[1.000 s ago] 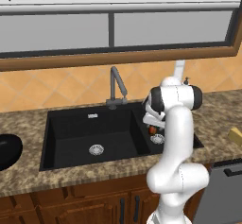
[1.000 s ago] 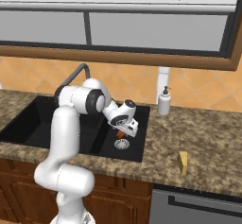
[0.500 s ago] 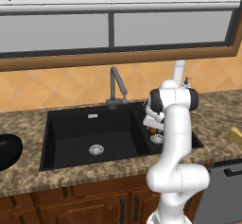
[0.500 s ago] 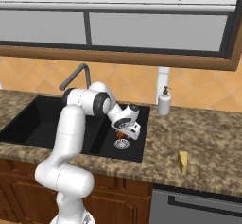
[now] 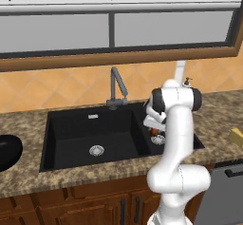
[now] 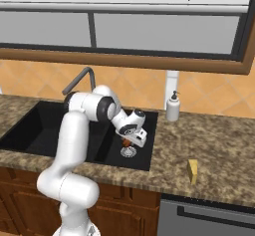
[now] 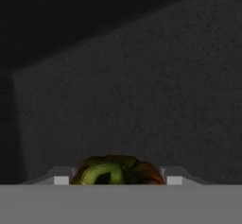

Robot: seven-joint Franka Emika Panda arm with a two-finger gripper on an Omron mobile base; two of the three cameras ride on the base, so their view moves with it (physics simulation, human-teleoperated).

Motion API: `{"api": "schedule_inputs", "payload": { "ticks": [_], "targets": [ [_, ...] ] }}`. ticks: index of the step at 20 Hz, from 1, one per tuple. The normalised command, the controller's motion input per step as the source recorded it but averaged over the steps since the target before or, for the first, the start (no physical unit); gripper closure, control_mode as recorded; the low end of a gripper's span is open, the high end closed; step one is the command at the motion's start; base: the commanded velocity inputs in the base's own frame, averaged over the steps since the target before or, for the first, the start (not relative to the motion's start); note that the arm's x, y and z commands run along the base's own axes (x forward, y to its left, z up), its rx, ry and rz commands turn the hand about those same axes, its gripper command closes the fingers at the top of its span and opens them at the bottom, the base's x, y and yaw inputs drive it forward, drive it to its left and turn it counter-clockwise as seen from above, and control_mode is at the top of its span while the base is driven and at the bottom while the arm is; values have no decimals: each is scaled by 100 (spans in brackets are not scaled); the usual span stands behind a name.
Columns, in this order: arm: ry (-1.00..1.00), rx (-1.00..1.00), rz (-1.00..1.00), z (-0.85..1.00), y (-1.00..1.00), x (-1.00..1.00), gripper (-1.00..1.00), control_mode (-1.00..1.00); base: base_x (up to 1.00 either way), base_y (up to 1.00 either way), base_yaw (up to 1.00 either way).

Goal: Pick the bell pepper from the sink and place it in the bowl. Then pick the bowl and place it in the microwave. Then close the microwave door and press the start button.

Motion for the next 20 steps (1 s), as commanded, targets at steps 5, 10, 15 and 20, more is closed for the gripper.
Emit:
{"api": "schedule_inputs", "payload": {
  "ticks": [5,10,15,20],
  "targets": [
    [-16,0,-3,82,0,-83,100,-100,0,0,0],
    [-18,-5,-1,100,1,-74,100,-100,0,0,0],
    [-10,-6,0,100,4,-77,100,-100,0,0,0],
    [-3,-9,0,100,25,-75,100,-100,0,0,0]
  ]
}}
